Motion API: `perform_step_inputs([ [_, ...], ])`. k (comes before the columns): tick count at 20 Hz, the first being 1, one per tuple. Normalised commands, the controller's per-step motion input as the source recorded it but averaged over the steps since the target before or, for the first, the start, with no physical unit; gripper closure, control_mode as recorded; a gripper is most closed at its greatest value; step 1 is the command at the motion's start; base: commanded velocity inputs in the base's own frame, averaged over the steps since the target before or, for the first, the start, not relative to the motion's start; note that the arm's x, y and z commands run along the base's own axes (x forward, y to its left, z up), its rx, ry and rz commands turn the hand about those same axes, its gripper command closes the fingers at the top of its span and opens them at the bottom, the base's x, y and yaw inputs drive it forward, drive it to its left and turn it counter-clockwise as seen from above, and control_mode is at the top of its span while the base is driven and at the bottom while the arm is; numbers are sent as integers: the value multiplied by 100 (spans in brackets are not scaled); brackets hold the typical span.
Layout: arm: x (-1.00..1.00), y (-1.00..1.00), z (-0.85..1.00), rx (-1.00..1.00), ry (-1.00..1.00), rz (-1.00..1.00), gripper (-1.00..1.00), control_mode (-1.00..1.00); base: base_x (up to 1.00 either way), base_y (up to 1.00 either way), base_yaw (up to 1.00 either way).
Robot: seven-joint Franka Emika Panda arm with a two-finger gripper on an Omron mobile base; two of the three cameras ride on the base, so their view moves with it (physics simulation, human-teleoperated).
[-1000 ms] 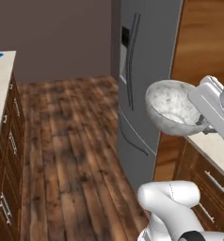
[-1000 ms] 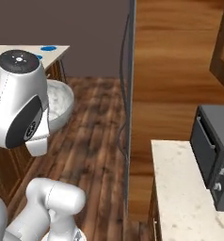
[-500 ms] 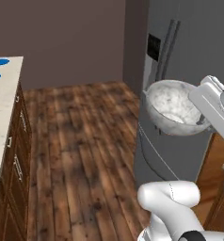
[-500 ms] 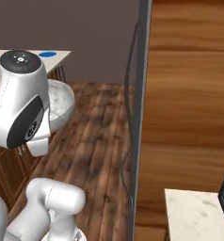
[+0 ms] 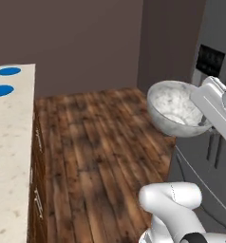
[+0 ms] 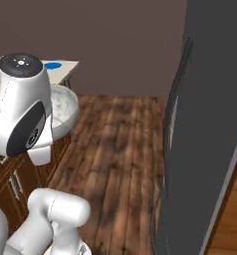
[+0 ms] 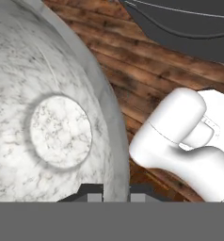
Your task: Move the bowls from the cabinet to the plates on the dining table.
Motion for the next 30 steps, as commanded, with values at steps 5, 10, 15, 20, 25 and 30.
perform_step_inputs([
  [5,0,0,0,0,0,0,100,100,100,52,0],
  [10,0,0,0,0,0,0,100,100,100,36,2],
  [15,0,0,0,0,0,0,100,100,100,2,9],
  [20,0,0,0,0,0,0,100,100,100,0,18],
  [25,0,0,0,0,0,0,100,100,100,-1,35],
  [30,0,0,0,0,0,0,100,100,81,-11,55],
])
